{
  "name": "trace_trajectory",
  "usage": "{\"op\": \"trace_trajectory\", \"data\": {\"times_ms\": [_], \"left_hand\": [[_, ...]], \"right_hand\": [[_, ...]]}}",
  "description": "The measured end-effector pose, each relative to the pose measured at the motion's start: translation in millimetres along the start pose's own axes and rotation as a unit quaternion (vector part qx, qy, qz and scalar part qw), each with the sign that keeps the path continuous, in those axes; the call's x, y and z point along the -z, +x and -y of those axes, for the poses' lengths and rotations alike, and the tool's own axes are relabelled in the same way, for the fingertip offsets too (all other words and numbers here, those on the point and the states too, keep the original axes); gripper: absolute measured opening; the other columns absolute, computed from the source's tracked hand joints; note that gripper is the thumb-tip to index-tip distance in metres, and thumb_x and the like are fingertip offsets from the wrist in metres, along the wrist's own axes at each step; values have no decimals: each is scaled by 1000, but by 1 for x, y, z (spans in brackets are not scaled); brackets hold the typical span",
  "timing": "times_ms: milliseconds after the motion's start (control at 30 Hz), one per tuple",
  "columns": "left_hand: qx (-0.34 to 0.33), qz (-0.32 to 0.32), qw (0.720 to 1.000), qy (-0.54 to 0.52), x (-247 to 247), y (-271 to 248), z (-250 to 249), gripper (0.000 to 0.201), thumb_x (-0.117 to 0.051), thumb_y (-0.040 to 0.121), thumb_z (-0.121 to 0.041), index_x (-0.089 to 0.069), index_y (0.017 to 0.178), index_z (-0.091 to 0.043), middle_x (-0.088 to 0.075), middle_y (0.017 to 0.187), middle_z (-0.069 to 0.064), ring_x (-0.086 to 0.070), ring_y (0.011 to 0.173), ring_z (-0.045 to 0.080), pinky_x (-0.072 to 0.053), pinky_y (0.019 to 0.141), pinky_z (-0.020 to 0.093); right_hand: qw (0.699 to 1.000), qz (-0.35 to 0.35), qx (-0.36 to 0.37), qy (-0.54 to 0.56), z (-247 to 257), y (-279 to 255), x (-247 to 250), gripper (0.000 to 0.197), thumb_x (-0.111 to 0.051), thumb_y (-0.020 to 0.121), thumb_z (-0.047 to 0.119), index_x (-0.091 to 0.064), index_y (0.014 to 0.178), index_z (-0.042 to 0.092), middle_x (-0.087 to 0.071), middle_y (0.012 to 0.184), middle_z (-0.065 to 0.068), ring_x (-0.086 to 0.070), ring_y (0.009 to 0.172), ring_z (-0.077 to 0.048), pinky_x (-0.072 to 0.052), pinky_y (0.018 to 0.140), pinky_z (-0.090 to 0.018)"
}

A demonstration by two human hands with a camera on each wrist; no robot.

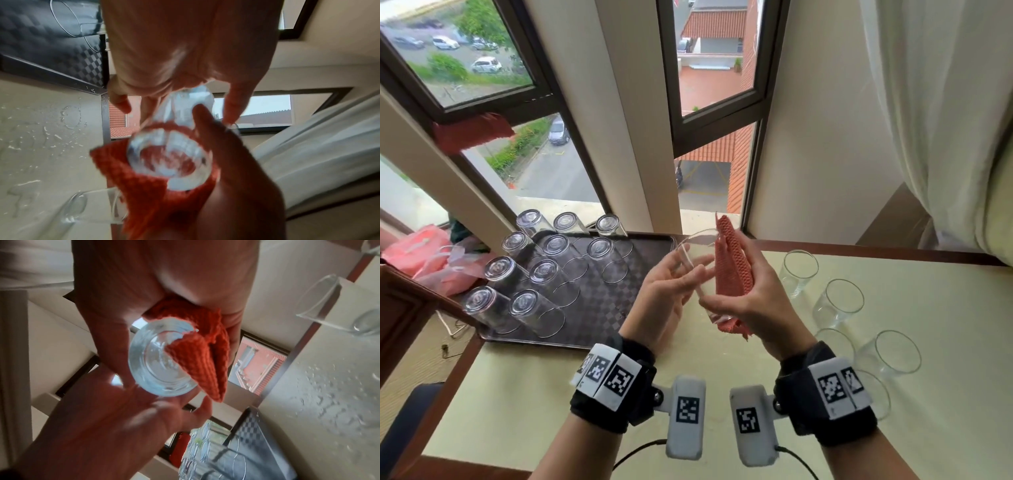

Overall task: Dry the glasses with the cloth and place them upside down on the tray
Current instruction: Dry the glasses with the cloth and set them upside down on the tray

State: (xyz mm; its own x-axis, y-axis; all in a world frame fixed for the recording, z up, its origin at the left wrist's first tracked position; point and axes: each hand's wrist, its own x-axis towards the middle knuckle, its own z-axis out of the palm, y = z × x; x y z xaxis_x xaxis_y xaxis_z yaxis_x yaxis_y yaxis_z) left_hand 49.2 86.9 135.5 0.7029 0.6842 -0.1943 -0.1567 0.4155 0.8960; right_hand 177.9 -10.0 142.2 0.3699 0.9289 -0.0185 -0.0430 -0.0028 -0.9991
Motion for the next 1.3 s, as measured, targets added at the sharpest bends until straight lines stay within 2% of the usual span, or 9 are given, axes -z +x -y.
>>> {"op": "trace_trajectory", "data": {"times_ms": [167,300,433,567,800,900,1000,1133,1300], "left_hand": [[13,22,1000,-2,-15,-1,8,57,-71,83,-31,-42,130,-18,-76,107,-9,-70,105,6,-56,81,17],[-14,14,1000,-17,-21,-4,9,79,-65,85,-51,-41,143,-1,-51,138,30,-51,131,41,-44,109,54],[-9,18,1000,-8,-17,-1,0,67,-68,85,-33,-45,137,2,-59,137,18,-54,131,28,-37,115,48],[-16,29,999,9,-24,3,-6,38,-68,88,-17,-54,123,-8,-68,126,10,-62,121,19,-48,99,29],[-22,48,998,-38,-33,-2,-1,34,-56,91,-24,-54,124,-15,-70,119,3,-66,114,19,-55,92,34],[-4,28,999,-35,-28,0,0,42,-59,97,-17,-50,136,-4,-65,131,9,-60,125,23,-44,108,44],[22,25,999,-13,-27,3,6,46,-63,96,-23,-53,135,-2,-69,121,5,-65,111,13,-45,93,30],[18,-35,999,-8,-30,0,9,110,-88,63,-51,-38,146,4,-68,116,4,-64,106,12,-45,87,26],[-3,-65,997,-39,-20,3,11,77,-88,63,-30,-58,130,-6,-63,133,12,-58,127,24,-40,113,41]], "right_hand": [[1000,12,-24,3,-10,-6,-9,102,-87,60,17,-37,148,30,-58,137,5,-57,127,-12,-52,102,-35],[984,86,-57,145,-3,-6,0,86,-81,63,12,-46,141,20,-65,130,-8,-63,121,-28,-54,98,-44],[996,25,-14,81,1,-5,8,87,-86,55,24,-52,136,26,-67,125,2,-64,117,-17,-56,94,-37],[996,-20,48,-70,1,-5,3,107,-90,57,27,-37,149,27,-57,137,12,-54,128,-3,-48,107,-34],[980,70,-35,182,4,-14,3,73,-68,70,1,-49,139,16,-64,129,-16,-64,118,-34,-55,96,-52],[995,-4,0,101,3,-13,2,78,-78,65,7,-51,137,22,-67,126,-2,-65,118,-23,-56,97,-42],[998,-35,42,18,2,-13,3,93,-86,60,9,-46,143,25,-65,127,12,-62,120,-9,-53,99,-32],[999,-14,27,24,1,-16,0,86,-86,61,4,-52,139,19,-70,121,8,-66,115,-10,-54,94,-27],[993,-18,-29,111,-5,-17,9,72,-86,59,-5,-63,123,16,-74,117,2,-68,112,-13,-55,86,-21]]}}
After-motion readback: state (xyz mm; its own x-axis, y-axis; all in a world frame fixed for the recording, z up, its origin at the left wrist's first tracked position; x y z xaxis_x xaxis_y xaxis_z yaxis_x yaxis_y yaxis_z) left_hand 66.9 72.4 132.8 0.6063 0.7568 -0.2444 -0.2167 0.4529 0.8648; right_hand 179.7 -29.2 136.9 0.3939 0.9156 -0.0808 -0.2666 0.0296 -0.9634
